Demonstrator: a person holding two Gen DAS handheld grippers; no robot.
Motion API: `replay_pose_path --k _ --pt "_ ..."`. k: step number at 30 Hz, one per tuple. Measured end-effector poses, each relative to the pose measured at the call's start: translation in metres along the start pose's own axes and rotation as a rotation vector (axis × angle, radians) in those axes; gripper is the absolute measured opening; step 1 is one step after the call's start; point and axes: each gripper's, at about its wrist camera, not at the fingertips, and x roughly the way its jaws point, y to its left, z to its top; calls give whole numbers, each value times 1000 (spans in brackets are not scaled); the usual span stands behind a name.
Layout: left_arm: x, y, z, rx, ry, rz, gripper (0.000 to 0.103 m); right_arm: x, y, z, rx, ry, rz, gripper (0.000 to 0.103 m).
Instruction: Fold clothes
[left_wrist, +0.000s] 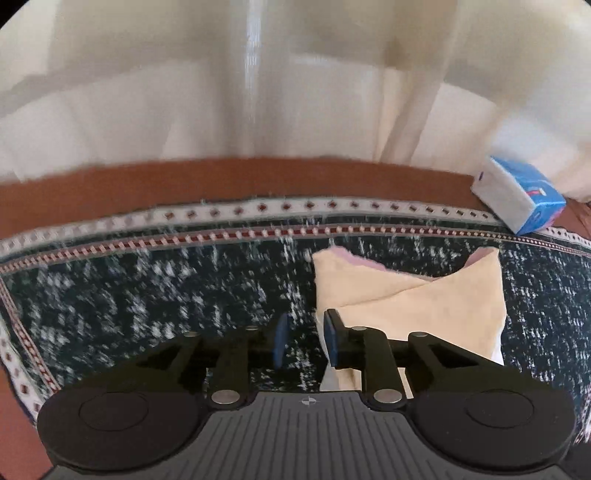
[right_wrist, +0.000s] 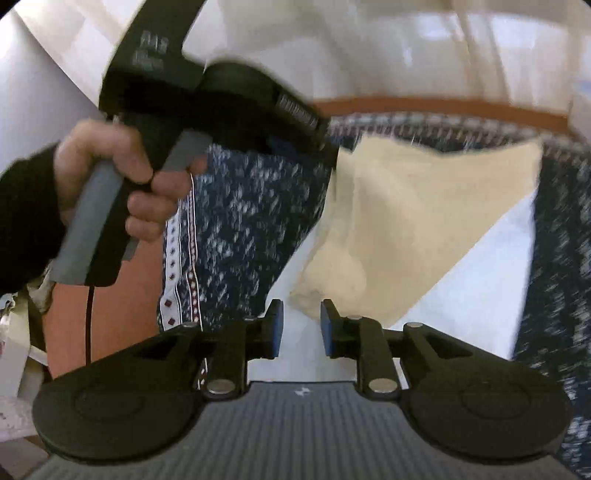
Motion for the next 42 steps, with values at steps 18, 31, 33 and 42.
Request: replay_pose_path --k 18,31,33,42 --pt "-9 -67 -67 400 -20 33 46 -23 -30 -16 110 -13 -169 28" --pt "-115 2 -174 205 52 -80 55 -110 17 -102 167 2 -185 37" --pt "-122 5 -193 179 88 -80 55 -107 26 -117 196 31 -149 36" --pt "-113 -45 -208 70 105 -216 55 -99 49 -145 140 79 -59 36"
